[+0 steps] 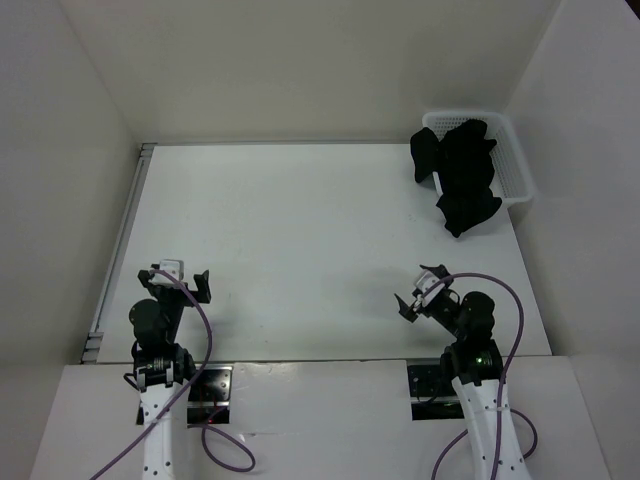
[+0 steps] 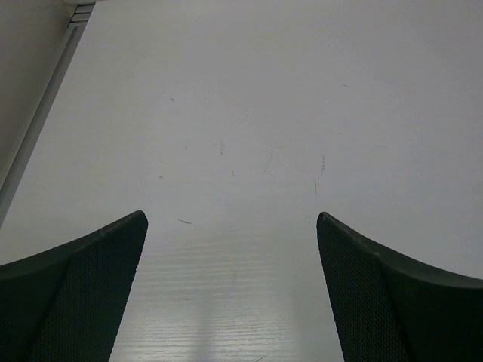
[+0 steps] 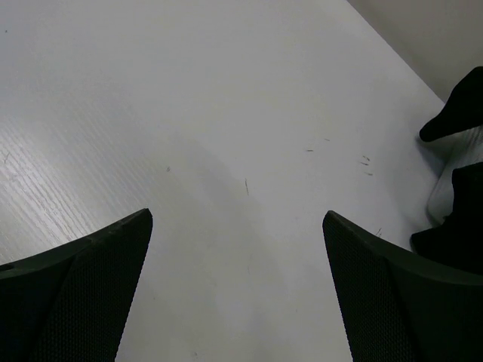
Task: Fold and stack the shorts
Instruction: Grab the shorts from the pile
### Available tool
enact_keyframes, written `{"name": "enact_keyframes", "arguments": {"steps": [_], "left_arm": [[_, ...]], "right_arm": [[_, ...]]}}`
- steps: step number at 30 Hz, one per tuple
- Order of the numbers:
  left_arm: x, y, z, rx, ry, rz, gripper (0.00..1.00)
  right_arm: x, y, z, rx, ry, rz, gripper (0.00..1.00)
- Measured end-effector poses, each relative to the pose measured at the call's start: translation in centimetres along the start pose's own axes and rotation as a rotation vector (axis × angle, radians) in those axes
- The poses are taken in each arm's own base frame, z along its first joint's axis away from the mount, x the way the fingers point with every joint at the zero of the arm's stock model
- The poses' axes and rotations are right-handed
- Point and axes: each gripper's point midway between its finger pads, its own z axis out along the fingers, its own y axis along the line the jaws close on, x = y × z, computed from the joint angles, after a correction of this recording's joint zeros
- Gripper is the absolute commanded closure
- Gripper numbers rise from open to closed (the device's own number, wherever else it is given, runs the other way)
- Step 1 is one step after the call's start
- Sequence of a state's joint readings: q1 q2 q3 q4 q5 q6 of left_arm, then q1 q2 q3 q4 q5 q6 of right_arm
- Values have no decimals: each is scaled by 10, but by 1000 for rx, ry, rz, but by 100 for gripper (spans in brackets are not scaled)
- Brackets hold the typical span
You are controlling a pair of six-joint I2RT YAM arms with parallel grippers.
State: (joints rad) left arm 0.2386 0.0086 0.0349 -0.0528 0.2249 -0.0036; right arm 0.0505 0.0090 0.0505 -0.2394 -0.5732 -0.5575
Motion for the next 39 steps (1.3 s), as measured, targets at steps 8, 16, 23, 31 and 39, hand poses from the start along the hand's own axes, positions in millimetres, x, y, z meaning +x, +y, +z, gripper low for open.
{"name": "enact_keyframes", "arguments": {"steps": [8,16,23,31,39], "left_arm": [[0,0,0,0,0,0,0],[-2,-71,-15,411,-7,-12,0],[-35,-103,-29,625,-156,68,0],[-143,-98,14,629,-110,44,0],[-155,-66,175,478,314,-97,0]], "right_arm": [[-6,2,1,-41,-35,-119,0],[-38,-22,4,-25,-126,-962,2],[-114,-44,-8,151,-295,-1268,2],[-256,-232,36,354,-77,-664,1],[-97,-398,111,522,421,70,1]]}}
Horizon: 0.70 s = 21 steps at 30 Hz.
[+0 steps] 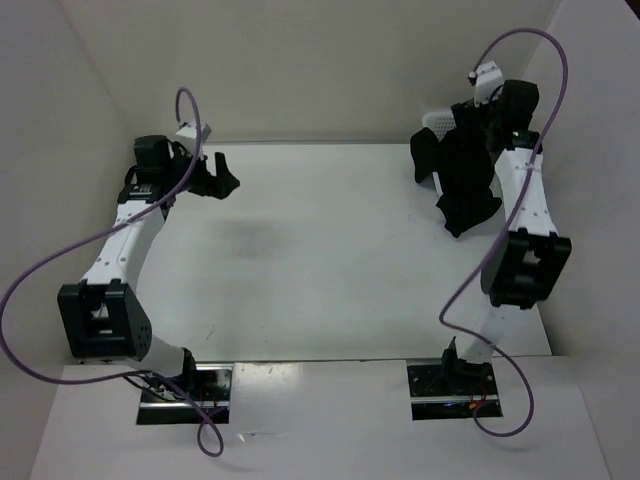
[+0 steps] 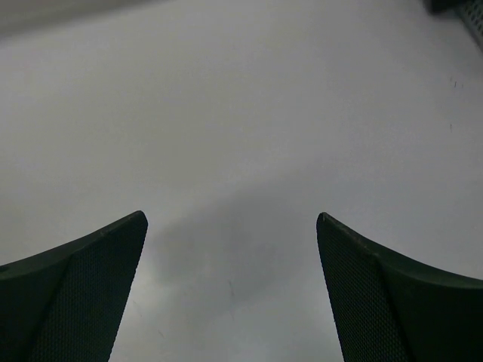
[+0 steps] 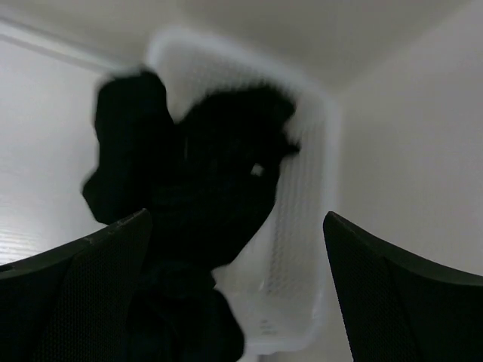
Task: Fold and stack the shorts
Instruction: Grab the shorts from the pile
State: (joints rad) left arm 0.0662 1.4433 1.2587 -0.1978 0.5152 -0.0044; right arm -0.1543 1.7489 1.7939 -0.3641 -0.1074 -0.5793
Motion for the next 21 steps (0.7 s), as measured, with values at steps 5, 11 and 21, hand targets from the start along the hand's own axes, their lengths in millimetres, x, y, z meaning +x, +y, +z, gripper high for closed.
{"name": "enact_keyframes", "arguments": {"steps": [5,11,21], "left_arm": [[85,-21,32,79,314,-140,0],[109,-57,35,162,421,-156,0],[120,-58,39,166,461,-174,0]], "right_arm": [[178,32,46,-58,476,249,1],[222,46,31,-63,624,345,1],[221,62,27,-166,612,403,92]]}}
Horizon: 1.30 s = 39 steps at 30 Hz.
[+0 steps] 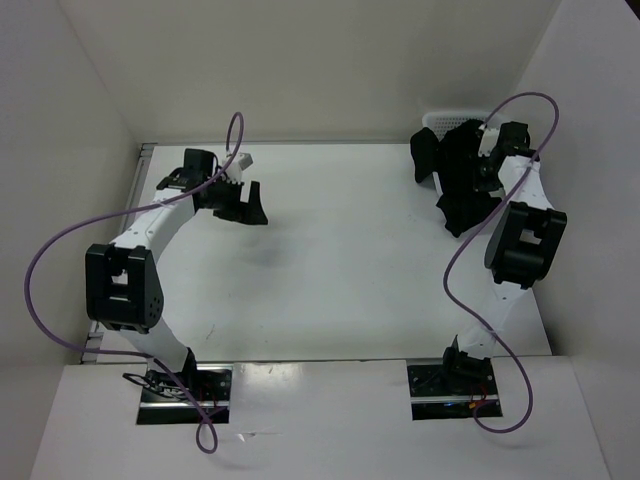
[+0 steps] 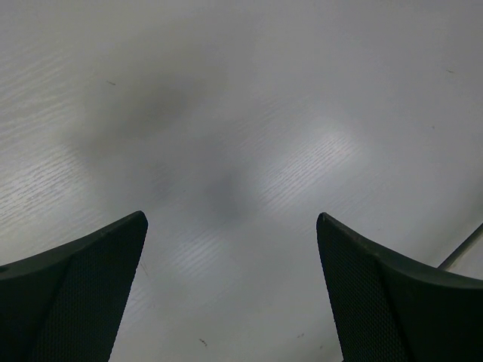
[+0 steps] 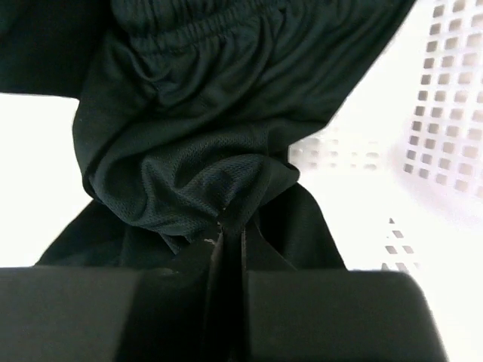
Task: Fold and stack the shorts
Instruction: Grab the shorts from the pile, then move the shorts to the center of the board
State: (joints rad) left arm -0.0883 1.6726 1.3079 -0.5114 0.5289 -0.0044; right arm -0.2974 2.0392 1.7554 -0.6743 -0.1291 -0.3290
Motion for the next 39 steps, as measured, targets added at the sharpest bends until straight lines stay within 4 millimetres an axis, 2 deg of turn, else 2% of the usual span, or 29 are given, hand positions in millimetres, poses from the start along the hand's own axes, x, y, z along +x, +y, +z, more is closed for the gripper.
{"name": "enact_keyframes", "arguments": {"steps": [1,3,5,8,11,14,16,18,21,23,24,25,27,28,29,30,31,32,33,35,36,39], "left_arm": [[0,0,0,0,0,0,0],[-1,0,-1,-1,-2,2,0],[-2,0,-1,-1,-4,3,0],[-2,1,-1,-12,-4,3,0],[-5,4,-5,-37,-15,11,0],[-15,5,-14,-74,-54,34,0],[-24,3,-24,-95,-91,55,0],[-35,-1,-36,-115,-138,81,0],[-49,-3,-52,-151,-199,110,0],[-57,-3,-63,-169,-234,121,0],[-61,0,-68,-182,-251,121,0],[-64,3,-76,-197,-269,118,0],[-70,16,-93,-240,-308,105,0],[-73,24,-104,-269,-331,94,0],[-75,31,-115,-297,-351,85,0],[-76,39,-126,-333,-371,73,0],[-77,46,-137,-364,-391,64,0],[-78,51,-147,-391,-409,58,0],[-79,54,-155,-413,-426,55,0],[-79,55,-169,-447,-455,56,0],[-76,53,-171,-452,-463,60,0],[-57,50,-168,-452,-446,51,0]], "right_arm": [[0,1,0,-5,-2,6,100],[-5,2,-2,-9,-11,19,100],[-19,1,-9,-7,-44,42,100],[-65,2,-34,-5,-163,66,100],[-123,15,-81,-17,-331,62,100],[-184,58,-160,-62,-542,19,100],[-226,107,-230,-143,-714,-24,100],[-256,168,-308,-268,-898,-84,100],[-264,248,-418,-472,-1117,-159,100],[-250,297,-480,-632,-1219,-203,100],[-240,316,-504,-709,-1252,-223,88],[-231,332,-520,-778,-1261,-235,83],[-220,354,-521,-858,-1222,-248,66],[-218,364,-510,-876,-1180,-253,58],[-216,372,-496,-892,-1133,-253,46],[-215,380,-475,-897,-1075,-251,28],[-212,387,-454,-903,-1015,-248,22],[-207,397,-424,-900,-941,-259,18],[-200,409,-385,-893,-847,-267,16],[-173,423,-311,-864,-648,-275,13],[-152,428,-270,-843,-537,-284,13],[-85,428,-189,-789,-289,-321,10]]}}
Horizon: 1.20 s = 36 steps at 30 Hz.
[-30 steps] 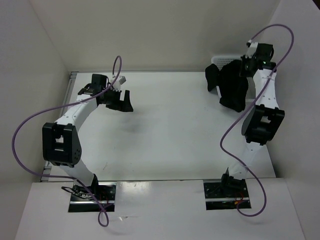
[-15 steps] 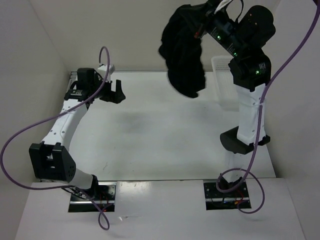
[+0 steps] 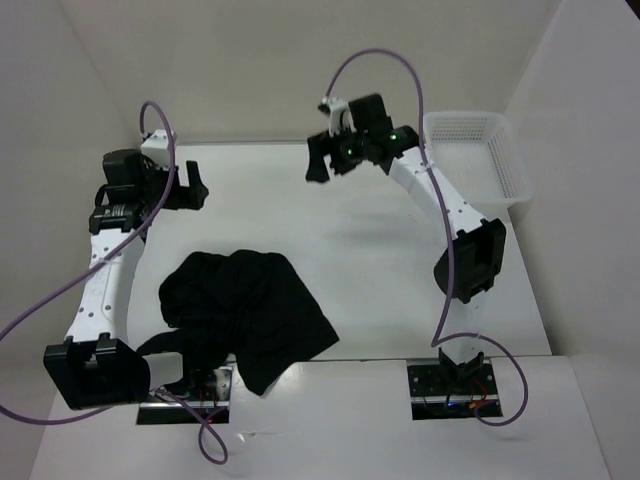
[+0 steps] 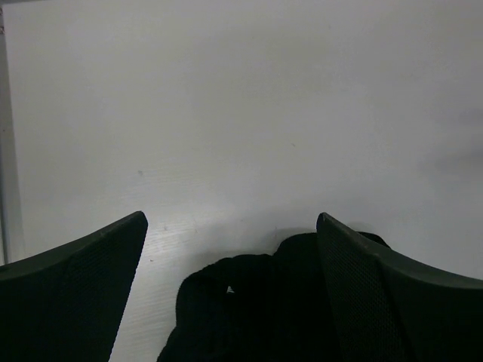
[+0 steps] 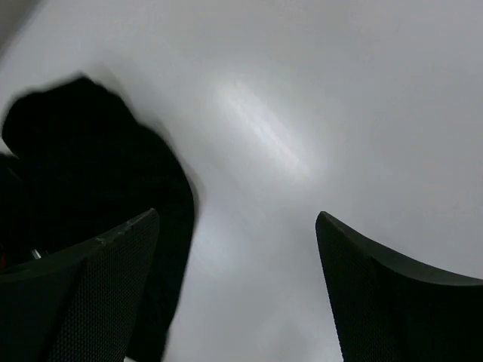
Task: Fold and stack the shorts
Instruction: Move the shorts to the center of the board
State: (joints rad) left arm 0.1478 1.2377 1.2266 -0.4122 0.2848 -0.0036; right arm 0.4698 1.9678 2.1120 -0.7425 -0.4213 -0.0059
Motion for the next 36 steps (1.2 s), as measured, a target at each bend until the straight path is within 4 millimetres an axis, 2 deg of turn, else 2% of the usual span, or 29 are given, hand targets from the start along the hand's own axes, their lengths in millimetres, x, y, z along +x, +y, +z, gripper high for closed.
{"name": "enact_keyframes", "arguments": {"steps": [2,3,5,6,8,11,13,15,18,23,26,30,31,34,35,36], "left_arm": [[17,-1,0,-3,34,-10,0],[25,1,1,-10,53,-16,0],[36,5,-1,-29,79,-27,0],[38,8,-3,-42,85,-33,0],[34,19,-12,-83,66,-41,0],[19,45,-42,-190,-10,-55,0],[6,58,-68,-262,-78,-57,0],[-1,65,-93,-321,-144,-53,0],[3,67,-117,-371,-196,-50,0],[27,68,-133,-418,-194,-68,0],[34,68,-134,-428,-183,-75,0],[32,67,-140,-441,-198,-69,0],[32,66,-140,-442,-200,-68,0],[33,66,-141,-445,-200,-68,0],[34,66,-140,-444,-198,-69,0],[35,67,-139,-444,-195,-70,0]], "right_arm": [[59,-8,6,9,134,4,10],[82,-7,4,17,183,-15,10],[106,7,-1,13,235,-117,8],[109,22,-2,-6,240,-188,8],[107,69,5,-91,211,-350,8],[111,144,23,-242,136,-563,8],[128,178,37,-323,121,-652,7],[145,197,56,-373,125,-705,7],[169,208,92,-407,147,-744,7],[212,217,148,-419,203,-784,6],[232,230,164,-423,217,-811,6],[245,249,174,-433,212,-843,7],[247,252,175,-436,212,-848,11],[251,258,176,-437,213,-845,58],[251,257,176,-433,214,-839,85],[250,257,177,-428,212,-838,95]]}}
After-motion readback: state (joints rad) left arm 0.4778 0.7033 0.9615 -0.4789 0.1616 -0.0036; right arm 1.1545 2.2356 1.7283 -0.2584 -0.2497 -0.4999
